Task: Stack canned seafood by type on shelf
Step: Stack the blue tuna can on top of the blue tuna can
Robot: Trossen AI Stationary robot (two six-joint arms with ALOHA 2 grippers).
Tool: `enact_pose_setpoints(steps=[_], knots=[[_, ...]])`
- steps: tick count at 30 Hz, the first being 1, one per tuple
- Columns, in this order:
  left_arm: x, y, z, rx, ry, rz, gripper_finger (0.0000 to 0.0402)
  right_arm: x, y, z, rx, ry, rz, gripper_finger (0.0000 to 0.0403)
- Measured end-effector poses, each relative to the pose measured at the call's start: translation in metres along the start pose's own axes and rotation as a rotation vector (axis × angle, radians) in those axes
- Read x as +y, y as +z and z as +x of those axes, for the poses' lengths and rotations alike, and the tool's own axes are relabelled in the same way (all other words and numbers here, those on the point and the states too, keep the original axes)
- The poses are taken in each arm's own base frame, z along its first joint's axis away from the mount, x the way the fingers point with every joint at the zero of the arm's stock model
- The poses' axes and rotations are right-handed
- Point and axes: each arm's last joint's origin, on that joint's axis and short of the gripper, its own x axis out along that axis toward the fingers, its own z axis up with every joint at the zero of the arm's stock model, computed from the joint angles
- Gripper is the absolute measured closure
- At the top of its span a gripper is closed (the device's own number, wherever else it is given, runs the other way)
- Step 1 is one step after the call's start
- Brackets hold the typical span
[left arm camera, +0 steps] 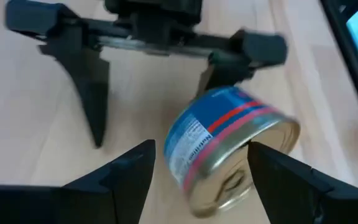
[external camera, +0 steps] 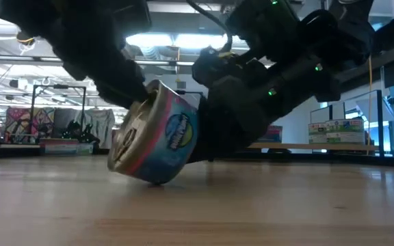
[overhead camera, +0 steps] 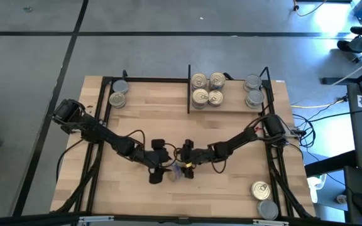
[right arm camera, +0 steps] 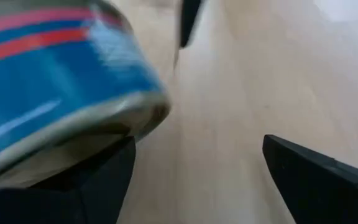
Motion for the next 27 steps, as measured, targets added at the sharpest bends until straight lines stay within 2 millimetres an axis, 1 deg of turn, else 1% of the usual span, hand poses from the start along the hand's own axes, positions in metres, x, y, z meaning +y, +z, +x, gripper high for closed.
enact_pose_setpoints(steps=[3,7,15,20,24,27], knots=[[-0.001,0.002,0.000,-0.018,-0.004,-0.005,0.0147,-0.002,0.000,0.000,-0.008,-0.054,-0.002,0.0052],[0.001,0.002,0.000,-0.031,0.026,-0.006,0.0147,-0.010,-0.004,0.000,0.048,-0.130,-0.034,0.0052],[0.001,0.003,0.000,-0.038,0.039,0.007,0.0147,-0.015,0.000,-0.011,0.143,-0.206,-0.094,0.0052],[0.001,0.003,0.000,-0.039,0.038,0.007,0.0147,-0.019,0.003,-0.030,0.257,-0.280,-0.152,0.0052],[0.001,0.003,0.000,-0.039,0.039,0.007,0.0147,-0.024,0.006,-0.050,0.376,-0.323,-0.194,0.0052],[0.001,0.003,0.000,-0.038,0.042,0.008,0.0147,-0.021,0.009,-0.067,0.441,-0.311,-0.177,0.0052]])
